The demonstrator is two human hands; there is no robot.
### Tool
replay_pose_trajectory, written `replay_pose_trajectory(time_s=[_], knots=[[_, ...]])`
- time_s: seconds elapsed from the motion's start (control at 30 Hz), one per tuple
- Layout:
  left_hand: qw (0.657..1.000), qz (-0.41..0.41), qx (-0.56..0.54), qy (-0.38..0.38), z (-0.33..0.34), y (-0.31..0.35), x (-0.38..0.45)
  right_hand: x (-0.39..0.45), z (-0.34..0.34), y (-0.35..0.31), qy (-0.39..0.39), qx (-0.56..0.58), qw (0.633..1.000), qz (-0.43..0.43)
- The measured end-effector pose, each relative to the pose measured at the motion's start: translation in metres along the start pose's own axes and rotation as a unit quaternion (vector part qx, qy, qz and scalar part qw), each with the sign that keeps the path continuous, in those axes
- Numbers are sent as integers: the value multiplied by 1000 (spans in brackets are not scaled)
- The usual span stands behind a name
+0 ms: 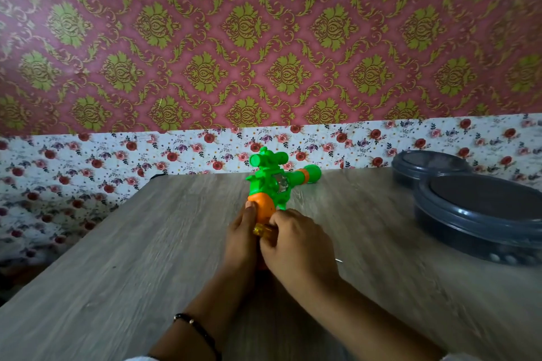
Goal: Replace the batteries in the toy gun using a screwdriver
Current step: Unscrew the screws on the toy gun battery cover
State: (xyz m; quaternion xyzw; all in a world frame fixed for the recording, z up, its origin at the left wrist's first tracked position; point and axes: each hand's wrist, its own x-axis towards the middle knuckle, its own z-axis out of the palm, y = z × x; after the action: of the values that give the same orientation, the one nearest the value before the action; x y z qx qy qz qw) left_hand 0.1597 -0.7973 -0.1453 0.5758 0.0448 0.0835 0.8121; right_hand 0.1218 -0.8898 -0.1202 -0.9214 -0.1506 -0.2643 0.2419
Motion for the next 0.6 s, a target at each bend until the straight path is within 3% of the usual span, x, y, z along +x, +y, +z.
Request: replay_pose_trajectory(time_s=[0.3,0.6], knots=[[999,-37,7,-18,-3,-9,7,-6,-7,2,-19,34,999,34],[998,-50,-24,-29,1,-8,-3,-9,-4,-1,8,-124,991,-46]])
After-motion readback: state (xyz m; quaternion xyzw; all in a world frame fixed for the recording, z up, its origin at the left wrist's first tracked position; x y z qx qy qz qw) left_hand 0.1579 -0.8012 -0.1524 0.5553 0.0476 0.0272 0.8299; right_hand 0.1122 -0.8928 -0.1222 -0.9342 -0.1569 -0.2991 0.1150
